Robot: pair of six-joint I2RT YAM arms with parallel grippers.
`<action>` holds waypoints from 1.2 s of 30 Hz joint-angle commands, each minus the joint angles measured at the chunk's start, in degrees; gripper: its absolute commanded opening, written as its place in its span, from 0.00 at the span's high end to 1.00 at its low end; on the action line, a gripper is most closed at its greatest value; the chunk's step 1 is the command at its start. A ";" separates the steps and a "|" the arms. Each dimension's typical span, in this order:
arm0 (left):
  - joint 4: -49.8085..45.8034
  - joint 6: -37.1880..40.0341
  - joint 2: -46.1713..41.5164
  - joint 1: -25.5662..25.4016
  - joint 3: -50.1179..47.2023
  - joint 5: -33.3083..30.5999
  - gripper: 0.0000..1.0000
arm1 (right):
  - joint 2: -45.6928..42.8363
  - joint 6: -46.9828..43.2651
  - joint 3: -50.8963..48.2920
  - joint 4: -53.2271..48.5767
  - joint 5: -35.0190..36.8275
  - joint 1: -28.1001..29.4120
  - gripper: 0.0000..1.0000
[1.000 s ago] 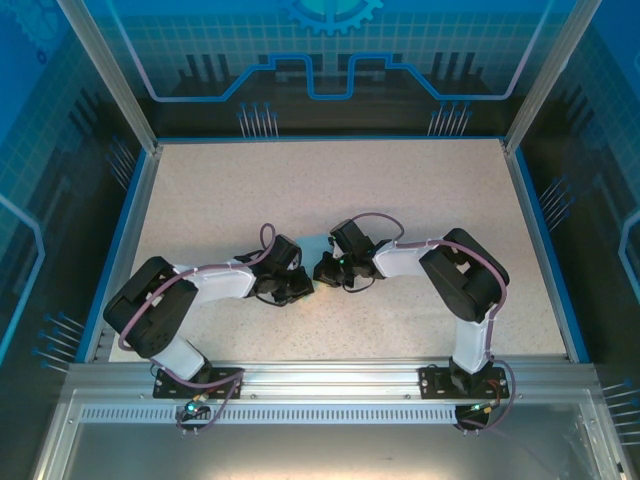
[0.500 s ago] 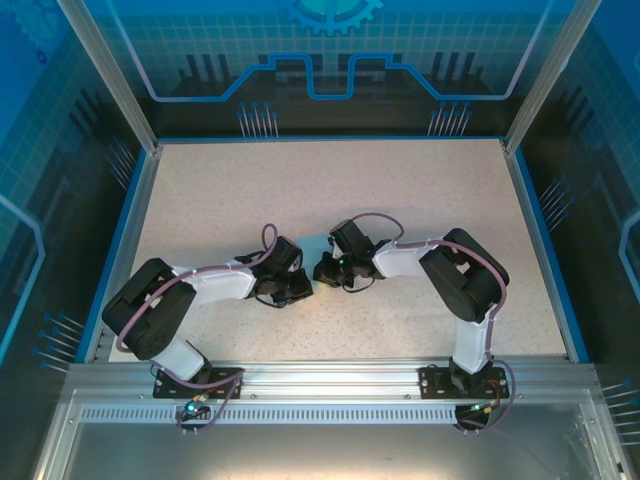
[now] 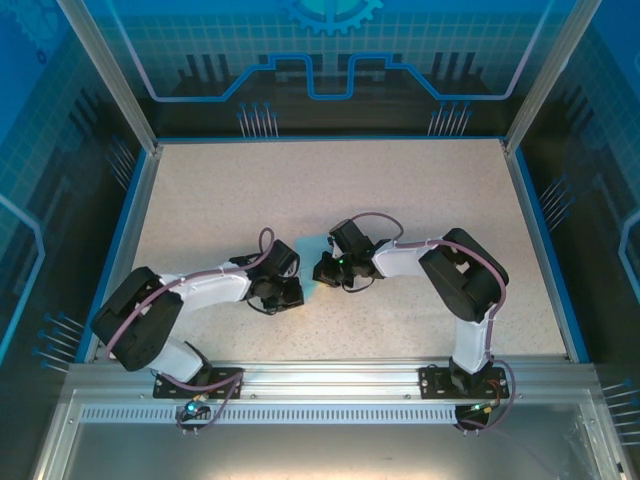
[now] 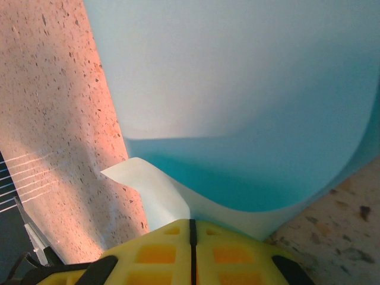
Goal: Fold a paper plane with a square sheet of paper (pick it up from the middle)
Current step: Third fold the triangle at the center of the table.
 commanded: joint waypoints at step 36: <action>5.58 -4.41 7.05 -0.48 -2.02 -3.70 1.00 | -6.63 -11.11 0.42 -3.51 1.93 -2.52 0.87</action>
